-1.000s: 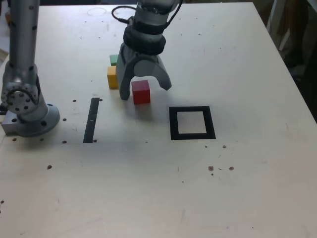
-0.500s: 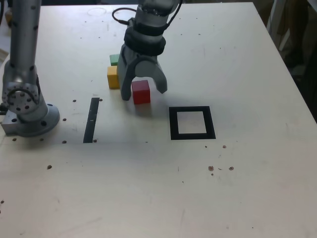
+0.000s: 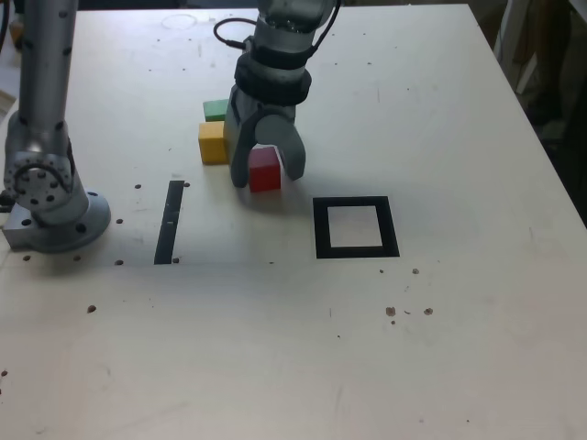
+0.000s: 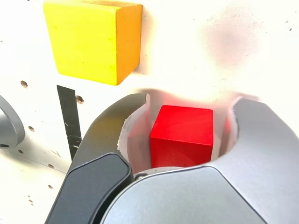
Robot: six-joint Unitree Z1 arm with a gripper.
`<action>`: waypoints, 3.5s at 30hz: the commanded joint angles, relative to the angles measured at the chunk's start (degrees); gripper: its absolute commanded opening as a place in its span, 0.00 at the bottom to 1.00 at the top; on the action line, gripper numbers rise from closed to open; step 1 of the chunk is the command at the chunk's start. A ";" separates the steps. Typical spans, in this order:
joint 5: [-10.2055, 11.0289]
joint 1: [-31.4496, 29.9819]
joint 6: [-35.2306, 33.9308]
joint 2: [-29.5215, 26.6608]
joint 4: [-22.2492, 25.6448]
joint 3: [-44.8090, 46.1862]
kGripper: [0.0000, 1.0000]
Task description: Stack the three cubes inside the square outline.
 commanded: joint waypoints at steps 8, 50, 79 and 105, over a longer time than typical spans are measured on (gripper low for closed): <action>-0.58 -1.79 0.10 -0.81 0.95 -1.40 0.35; -3.28 -17.93 -4.40 11.93 12.77 -25.39 0.35; -3.00 -17.93 -3.17 10.59 11.09 -24.30 0.99; 4.19 -8.48 1.55 -9.95 15.24 -6.68 0.99</action>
